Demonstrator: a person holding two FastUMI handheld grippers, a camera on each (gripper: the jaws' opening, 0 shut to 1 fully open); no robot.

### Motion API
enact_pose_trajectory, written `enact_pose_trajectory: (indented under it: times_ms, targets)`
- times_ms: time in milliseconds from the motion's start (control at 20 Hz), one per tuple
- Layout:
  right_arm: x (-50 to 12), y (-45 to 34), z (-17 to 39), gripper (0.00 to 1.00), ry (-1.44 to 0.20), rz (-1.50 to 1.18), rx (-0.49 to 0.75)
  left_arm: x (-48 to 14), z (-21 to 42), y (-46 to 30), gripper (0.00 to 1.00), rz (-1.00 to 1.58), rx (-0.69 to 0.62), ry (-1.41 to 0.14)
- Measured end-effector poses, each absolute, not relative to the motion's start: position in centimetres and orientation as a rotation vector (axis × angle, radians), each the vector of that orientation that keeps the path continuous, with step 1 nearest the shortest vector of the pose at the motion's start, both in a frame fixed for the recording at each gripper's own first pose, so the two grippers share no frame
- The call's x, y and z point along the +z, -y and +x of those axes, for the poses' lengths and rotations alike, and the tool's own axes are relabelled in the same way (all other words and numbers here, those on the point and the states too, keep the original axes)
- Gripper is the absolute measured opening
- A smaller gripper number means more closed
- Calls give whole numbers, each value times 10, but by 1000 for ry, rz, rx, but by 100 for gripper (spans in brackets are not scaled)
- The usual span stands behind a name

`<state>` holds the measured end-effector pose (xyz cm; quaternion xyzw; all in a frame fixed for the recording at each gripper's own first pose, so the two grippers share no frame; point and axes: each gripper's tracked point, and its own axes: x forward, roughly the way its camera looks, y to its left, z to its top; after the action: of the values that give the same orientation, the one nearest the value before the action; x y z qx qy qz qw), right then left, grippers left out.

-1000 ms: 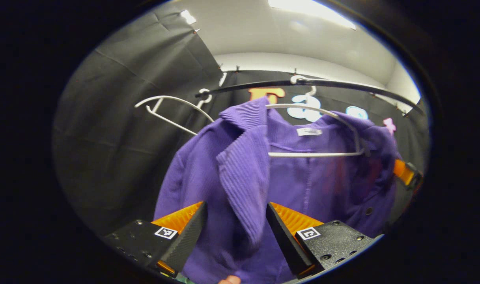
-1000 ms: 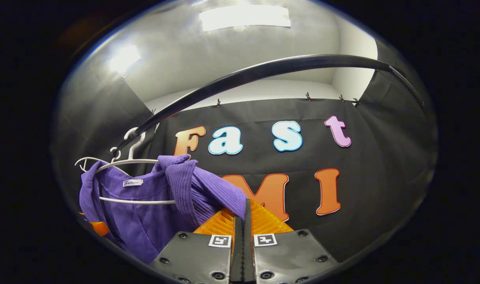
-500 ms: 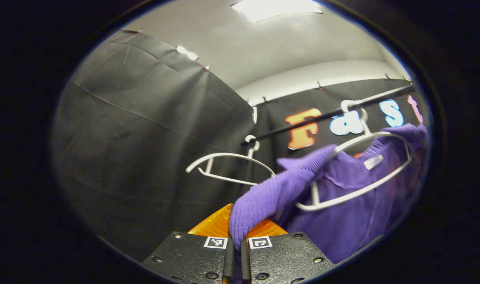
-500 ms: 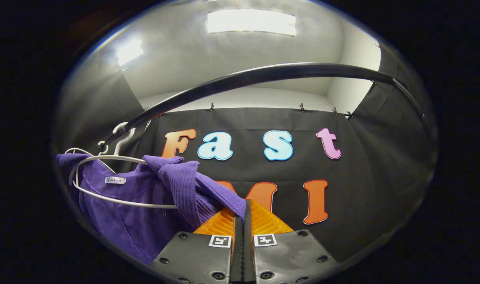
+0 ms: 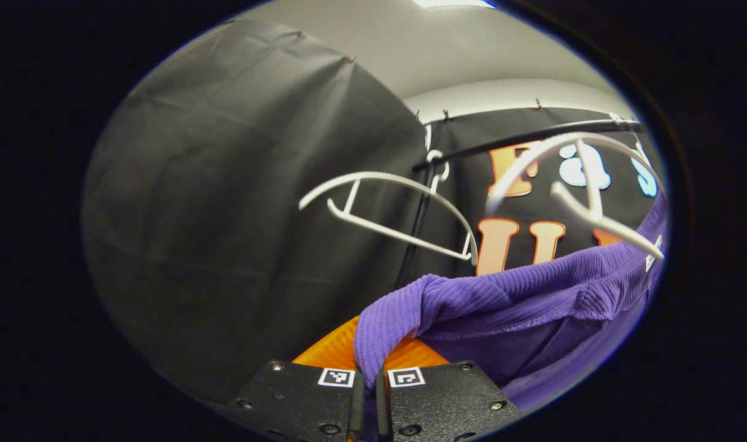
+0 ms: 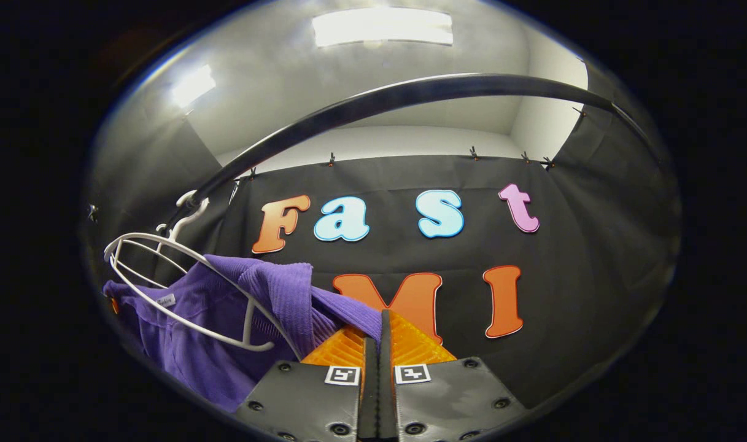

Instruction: Grasp the clothes on the hanger with both hands and then place them into the laundry hamper below.

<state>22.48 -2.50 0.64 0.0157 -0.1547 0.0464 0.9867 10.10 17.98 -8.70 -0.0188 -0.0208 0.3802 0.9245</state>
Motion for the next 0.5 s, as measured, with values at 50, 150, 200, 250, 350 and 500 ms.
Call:
enact_pose_trajectory:
  times_ms: [50,150,200,250,350,500]
  targets:
    - [8,25,222,7,315,24,90,-99,101,-177,7,-47,762,27]
    - [11,29,219,7,324,17,64,-115,96,-160,7,-7,712,-7]
    - [13,37,220,7,331,10,28,-124,95,-147,10,9,676,-28]
    - [16,43,221,7,345,6,2,-134,93,-136,9,18,641,-55]
    - [21,43,226,7,367,-26,-28,-157,83,-122,7,7,603,-106]
    - [17,39,250,7,349,-74,-56,-187,74,-105,9,-42,572,-177]
